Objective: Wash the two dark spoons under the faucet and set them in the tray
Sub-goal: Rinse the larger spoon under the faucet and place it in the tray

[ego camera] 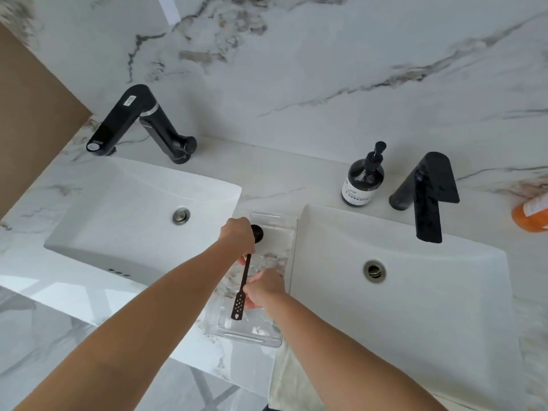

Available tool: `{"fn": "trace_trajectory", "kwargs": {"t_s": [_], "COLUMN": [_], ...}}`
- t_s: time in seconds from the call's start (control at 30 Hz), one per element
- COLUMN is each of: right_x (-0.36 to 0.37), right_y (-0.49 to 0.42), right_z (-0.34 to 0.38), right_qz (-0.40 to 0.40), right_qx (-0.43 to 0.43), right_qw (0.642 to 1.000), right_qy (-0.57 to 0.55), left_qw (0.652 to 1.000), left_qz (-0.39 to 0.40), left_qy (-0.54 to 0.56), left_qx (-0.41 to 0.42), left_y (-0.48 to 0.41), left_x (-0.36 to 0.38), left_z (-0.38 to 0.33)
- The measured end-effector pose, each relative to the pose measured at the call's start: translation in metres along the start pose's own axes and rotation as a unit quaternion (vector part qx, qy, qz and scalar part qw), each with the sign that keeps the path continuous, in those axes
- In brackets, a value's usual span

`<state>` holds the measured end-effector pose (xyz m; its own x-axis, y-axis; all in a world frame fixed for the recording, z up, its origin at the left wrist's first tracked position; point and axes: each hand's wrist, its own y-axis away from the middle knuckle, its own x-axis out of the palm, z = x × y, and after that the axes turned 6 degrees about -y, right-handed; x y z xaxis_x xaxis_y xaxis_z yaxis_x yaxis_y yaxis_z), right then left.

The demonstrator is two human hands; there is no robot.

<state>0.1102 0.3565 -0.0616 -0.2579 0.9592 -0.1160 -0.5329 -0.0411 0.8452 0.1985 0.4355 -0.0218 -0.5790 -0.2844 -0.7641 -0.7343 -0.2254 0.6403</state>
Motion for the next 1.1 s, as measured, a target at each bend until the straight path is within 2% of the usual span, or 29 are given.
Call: {"fn": "trace_trajectory", "kwargs": {"t_s": [0.2,0.53,0.73,0.8,0.93,1.1], "right_x": [0.0,0.009,0.007,0.003,-0.024,-0.109], "right_y": [-0.009,-0.023,-0.013,0.0,0.023,0.058], "right_z": [-0.004,-0.008,-0.002,0.004,0.012,-0.004], "right_qz": [0.007,-0.003,0.014,0.017,0.033,0.027], "right_qx": [0.003,0.011,-0.034,-0.061,-0.108,-0.163], "right_qw": [1.0,0.999,0.999,0.995,0.992,0.986], "right_qy": [-0.013,0.031,0.038,0.071,0.056,0.032], "left_qw": [1.0,0.997,0.997,0.996,0.996,0.989], "left_qz": [0.012,-0.023,-0.022,-0.017,-0.021,-0.08], "left_qy": [-0.013,-0.068,-0.078,-0.084,-0.088,-0.061], "left_qx": [-0.005,-0.012,-0.007,-0.002,0.026,0.106], "left_y": [-0.005,0.001,0.014,0.022,0.042,0.075], "left_x": [0.001,0.006,0.002,-0.004,-0.023,-0.015], "left_z": [0.004,0.003,0.0,-0.004,-0.013,-0.039]}}
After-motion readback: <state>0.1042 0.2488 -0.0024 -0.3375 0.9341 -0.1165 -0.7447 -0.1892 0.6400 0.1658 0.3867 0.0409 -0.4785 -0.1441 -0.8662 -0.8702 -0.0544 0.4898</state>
